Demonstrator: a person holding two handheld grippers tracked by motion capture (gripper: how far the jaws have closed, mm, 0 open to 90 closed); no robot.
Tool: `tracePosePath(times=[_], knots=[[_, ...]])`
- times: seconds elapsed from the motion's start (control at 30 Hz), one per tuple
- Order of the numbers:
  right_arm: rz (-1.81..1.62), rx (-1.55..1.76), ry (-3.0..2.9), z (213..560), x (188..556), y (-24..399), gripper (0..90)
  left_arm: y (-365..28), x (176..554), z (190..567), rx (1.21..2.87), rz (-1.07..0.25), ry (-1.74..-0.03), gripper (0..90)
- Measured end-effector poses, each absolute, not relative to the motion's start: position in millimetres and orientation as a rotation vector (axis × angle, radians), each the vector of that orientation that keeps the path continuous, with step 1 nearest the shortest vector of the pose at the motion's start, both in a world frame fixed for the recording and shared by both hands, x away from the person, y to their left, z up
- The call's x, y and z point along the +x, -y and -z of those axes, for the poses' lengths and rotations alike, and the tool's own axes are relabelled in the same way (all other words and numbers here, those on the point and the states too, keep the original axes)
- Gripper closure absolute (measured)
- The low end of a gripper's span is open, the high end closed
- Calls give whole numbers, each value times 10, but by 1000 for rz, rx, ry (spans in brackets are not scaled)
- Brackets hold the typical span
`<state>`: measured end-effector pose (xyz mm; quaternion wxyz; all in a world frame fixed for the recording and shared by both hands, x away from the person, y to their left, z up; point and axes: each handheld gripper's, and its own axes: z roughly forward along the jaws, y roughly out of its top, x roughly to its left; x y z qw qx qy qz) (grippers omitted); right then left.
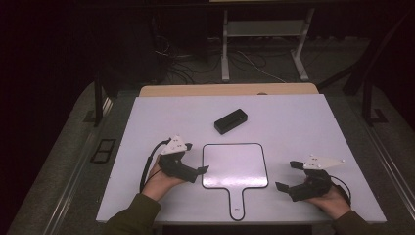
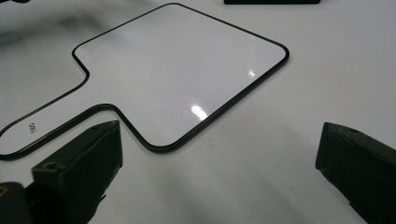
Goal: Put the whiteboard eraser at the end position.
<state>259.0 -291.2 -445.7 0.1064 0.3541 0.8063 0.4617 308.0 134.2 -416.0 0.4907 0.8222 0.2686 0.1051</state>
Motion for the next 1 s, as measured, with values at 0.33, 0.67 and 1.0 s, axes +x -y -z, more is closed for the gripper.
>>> tracePosePath(times=[0.33, 0.67, 1.0], knots=[[-1363, 1047, -2364, 4455, 2586, 2918, 0, -1517, 2900, 4273, 1981, -247, -645, 0], [-1362, 1043, -2364, 4454, 2580, 2912, 0, -1661, 2753, 4406, 1961, -230, -686, 0], [-1356, 1049, -2362, 4460, 2584, 2916, 0, -1662, 2705, 4443, 1984, -227, -672, 0]])
